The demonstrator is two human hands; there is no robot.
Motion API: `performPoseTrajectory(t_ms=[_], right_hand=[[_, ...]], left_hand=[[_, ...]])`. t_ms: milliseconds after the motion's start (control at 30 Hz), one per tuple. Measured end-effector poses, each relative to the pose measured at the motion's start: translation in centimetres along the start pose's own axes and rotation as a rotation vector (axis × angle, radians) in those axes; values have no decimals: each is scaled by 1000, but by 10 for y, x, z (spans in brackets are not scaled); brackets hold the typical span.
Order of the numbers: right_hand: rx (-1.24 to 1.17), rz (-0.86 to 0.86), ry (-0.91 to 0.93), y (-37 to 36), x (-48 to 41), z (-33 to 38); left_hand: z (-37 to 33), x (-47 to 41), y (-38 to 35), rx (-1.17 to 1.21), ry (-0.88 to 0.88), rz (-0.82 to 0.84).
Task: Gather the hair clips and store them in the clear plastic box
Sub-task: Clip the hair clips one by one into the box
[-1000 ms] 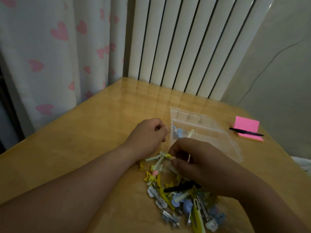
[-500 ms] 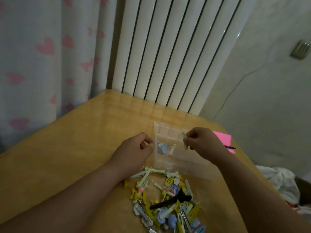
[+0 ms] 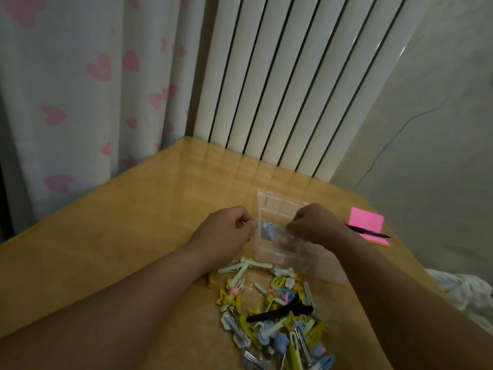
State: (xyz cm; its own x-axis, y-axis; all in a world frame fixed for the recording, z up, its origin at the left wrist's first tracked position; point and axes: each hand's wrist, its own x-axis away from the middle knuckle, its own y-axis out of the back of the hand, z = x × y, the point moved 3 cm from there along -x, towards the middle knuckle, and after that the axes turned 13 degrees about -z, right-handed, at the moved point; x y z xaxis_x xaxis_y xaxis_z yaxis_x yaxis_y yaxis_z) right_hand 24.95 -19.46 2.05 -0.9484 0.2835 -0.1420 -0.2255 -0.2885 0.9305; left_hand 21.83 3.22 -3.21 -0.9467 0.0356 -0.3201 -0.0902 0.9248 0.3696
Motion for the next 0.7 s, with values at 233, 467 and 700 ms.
performPoseTrajectory(t_ms=[233,467,700], right_hand=[[-236,-157,56,3,20,-11],[-229,-315,240,13,54,-2],[-121,-31,841,6,122,42]], left_hand=[[-1,1,0,-30,-9,20],[-2,0,0,-18,8,0],[-1,-6,13,336,244,-118]])
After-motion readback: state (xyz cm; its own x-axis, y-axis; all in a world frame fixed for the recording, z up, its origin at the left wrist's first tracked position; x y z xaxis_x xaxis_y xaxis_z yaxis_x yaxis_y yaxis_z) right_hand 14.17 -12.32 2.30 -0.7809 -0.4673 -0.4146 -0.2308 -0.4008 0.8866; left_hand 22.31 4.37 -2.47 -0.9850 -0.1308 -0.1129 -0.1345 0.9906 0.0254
